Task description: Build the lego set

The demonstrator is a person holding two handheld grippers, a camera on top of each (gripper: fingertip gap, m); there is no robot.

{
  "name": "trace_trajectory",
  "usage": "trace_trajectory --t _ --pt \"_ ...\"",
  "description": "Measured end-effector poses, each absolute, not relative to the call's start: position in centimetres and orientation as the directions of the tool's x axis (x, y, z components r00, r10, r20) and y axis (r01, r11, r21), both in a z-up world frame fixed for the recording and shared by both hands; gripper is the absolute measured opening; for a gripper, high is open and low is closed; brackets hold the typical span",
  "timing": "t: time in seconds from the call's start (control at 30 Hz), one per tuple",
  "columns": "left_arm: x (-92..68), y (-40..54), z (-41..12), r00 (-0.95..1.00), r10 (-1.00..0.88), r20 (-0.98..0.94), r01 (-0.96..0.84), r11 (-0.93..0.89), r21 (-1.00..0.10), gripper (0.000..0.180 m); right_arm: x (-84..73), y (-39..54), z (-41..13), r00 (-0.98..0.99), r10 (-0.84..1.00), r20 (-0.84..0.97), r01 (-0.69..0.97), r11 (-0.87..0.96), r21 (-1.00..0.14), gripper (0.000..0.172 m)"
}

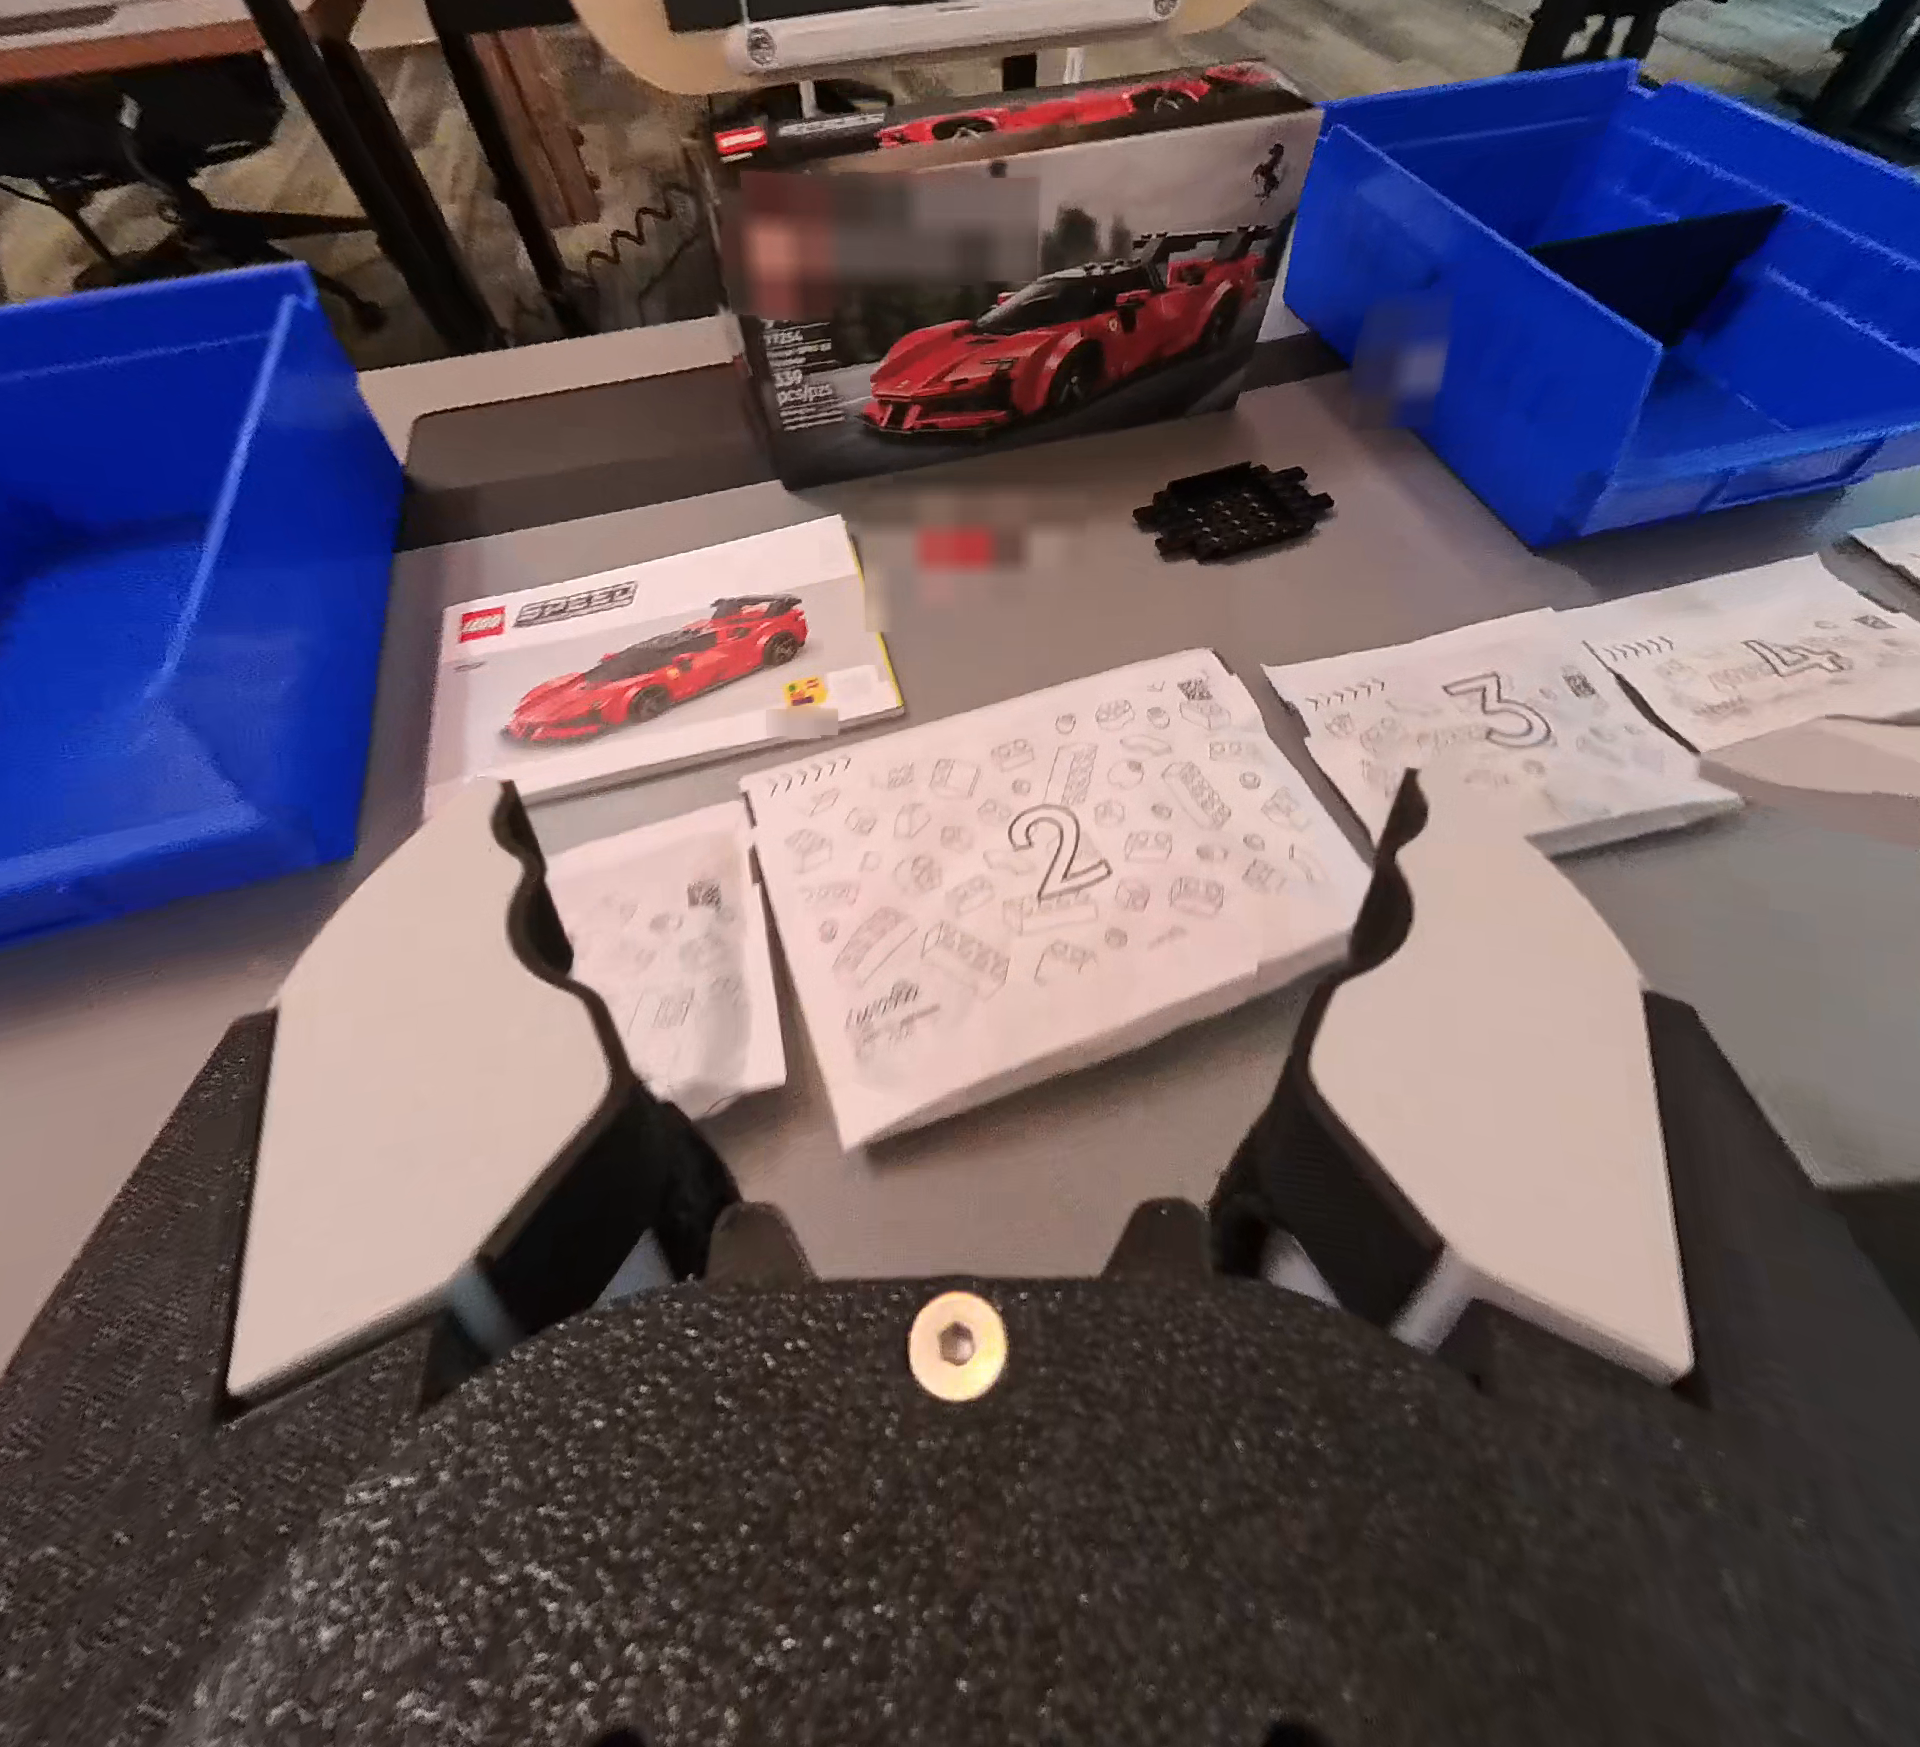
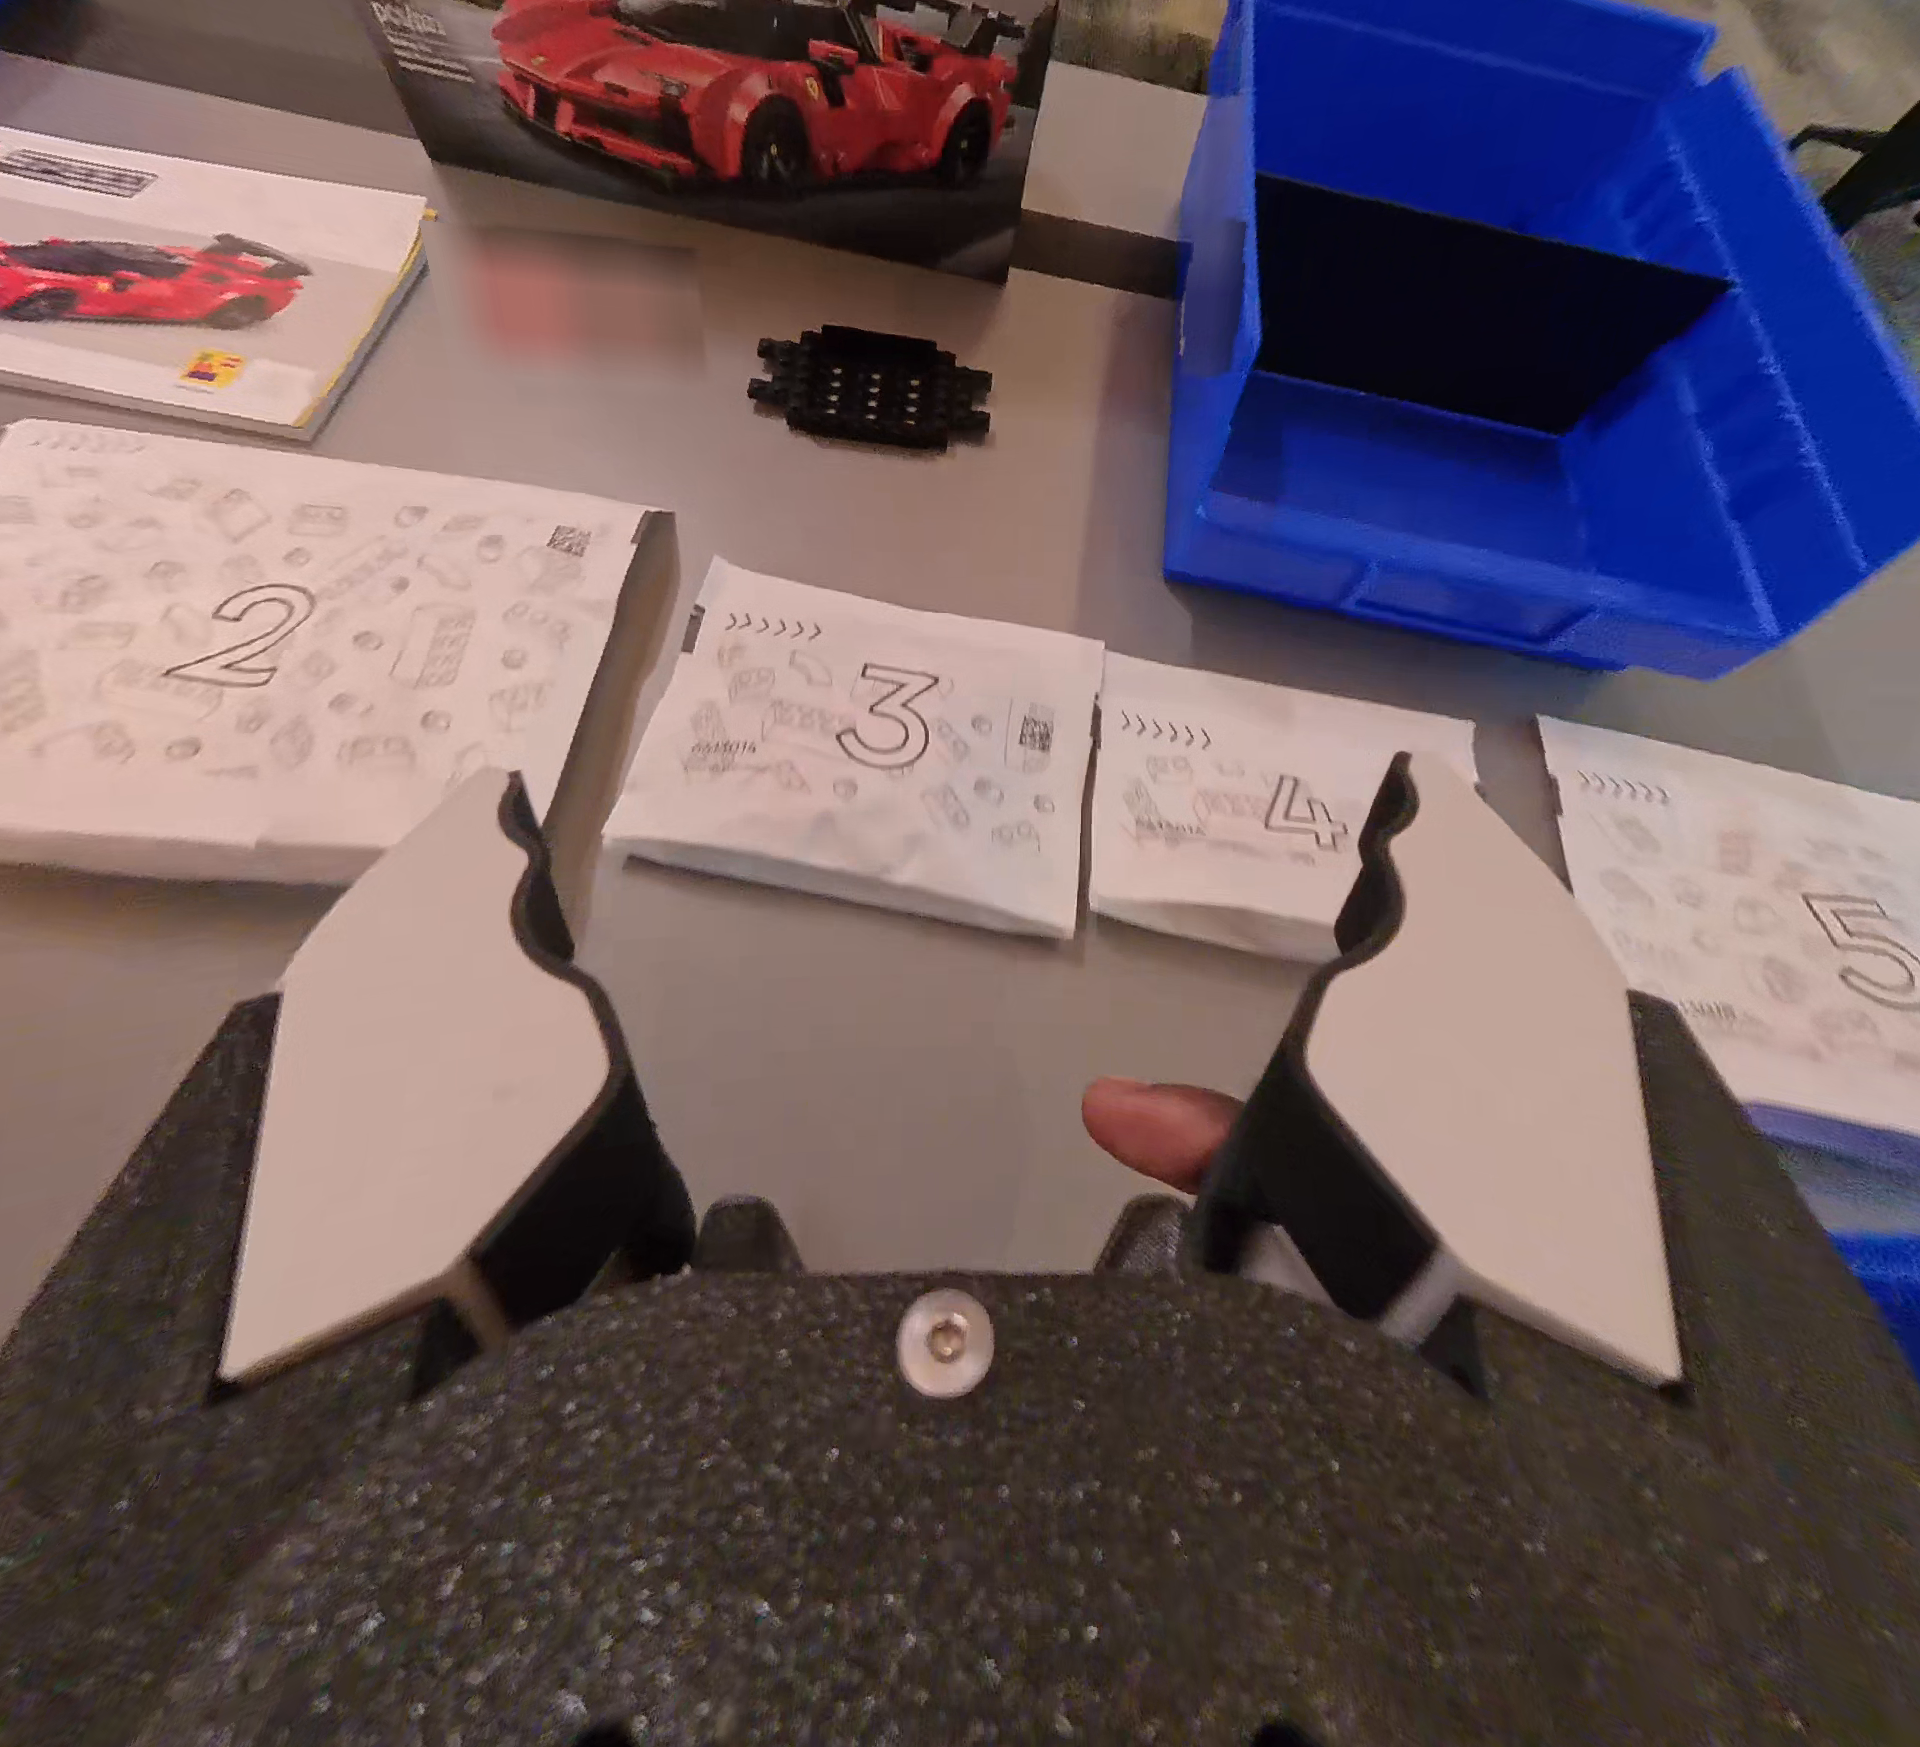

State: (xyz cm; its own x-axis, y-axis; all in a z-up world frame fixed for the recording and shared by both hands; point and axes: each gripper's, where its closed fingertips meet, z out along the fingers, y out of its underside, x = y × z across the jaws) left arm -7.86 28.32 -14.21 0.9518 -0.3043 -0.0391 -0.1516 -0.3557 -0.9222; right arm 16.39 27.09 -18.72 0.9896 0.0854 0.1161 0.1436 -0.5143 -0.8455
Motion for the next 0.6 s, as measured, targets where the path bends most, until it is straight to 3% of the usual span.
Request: trace_trajectory --t 0.6 --pt "-11.3 16.6 -16.1 0.959 -0.284 0.007 -0.086 -0.315 -0.945 0.146 15.2 14.8 -14.7 0.976 0.175 0.127 0.185 -0.375 -0.908 0.134"
